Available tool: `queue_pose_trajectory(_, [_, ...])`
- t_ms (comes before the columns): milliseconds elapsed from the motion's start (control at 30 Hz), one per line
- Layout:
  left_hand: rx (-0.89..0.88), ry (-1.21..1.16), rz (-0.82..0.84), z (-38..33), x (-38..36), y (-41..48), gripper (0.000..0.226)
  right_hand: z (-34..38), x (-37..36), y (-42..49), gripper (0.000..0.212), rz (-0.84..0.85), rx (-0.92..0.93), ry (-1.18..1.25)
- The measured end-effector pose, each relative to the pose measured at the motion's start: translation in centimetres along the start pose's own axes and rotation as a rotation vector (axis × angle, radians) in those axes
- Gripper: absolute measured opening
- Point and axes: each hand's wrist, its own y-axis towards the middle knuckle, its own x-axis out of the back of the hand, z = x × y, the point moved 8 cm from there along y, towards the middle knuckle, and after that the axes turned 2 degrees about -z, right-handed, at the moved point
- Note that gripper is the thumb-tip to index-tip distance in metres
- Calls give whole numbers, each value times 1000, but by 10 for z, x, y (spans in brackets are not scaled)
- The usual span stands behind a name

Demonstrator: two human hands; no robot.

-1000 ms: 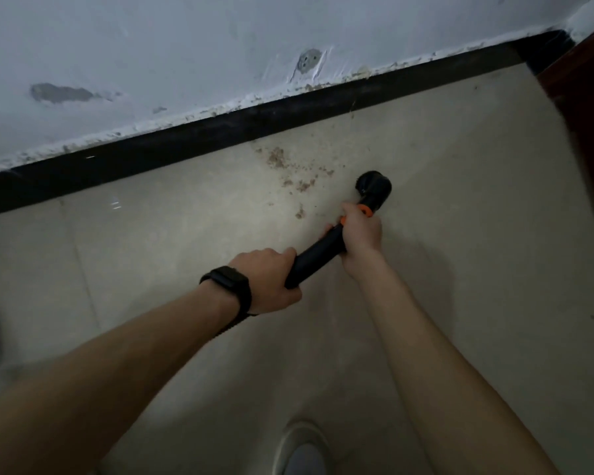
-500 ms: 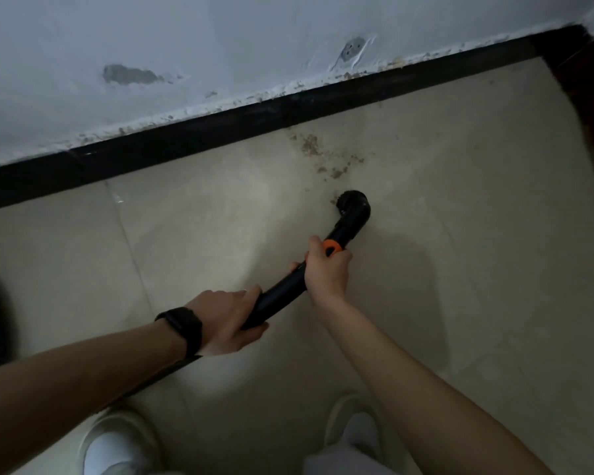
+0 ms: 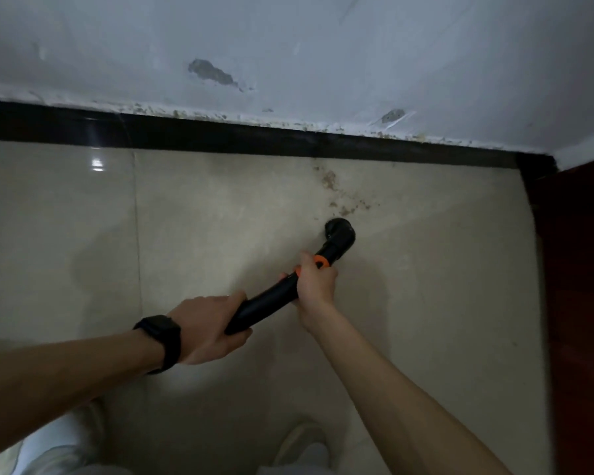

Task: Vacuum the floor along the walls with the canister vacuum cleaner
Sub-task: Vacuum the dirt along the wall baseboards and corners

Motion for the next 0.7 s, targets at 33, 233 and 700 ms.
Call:
queue_pose_trajectory(33, [16,-12,-6,5,1,-1,25,-2,-3,0,41,-7,9,18])
queue_pose_trajectory(233, [50,-97,-85,13,5,-10,27,-13,-19,-2,42,2,9,62])
queue_pose_trajectory(700, [112,-75,-207,21,18,5,39,0,-47,11,23,-12,70,50])
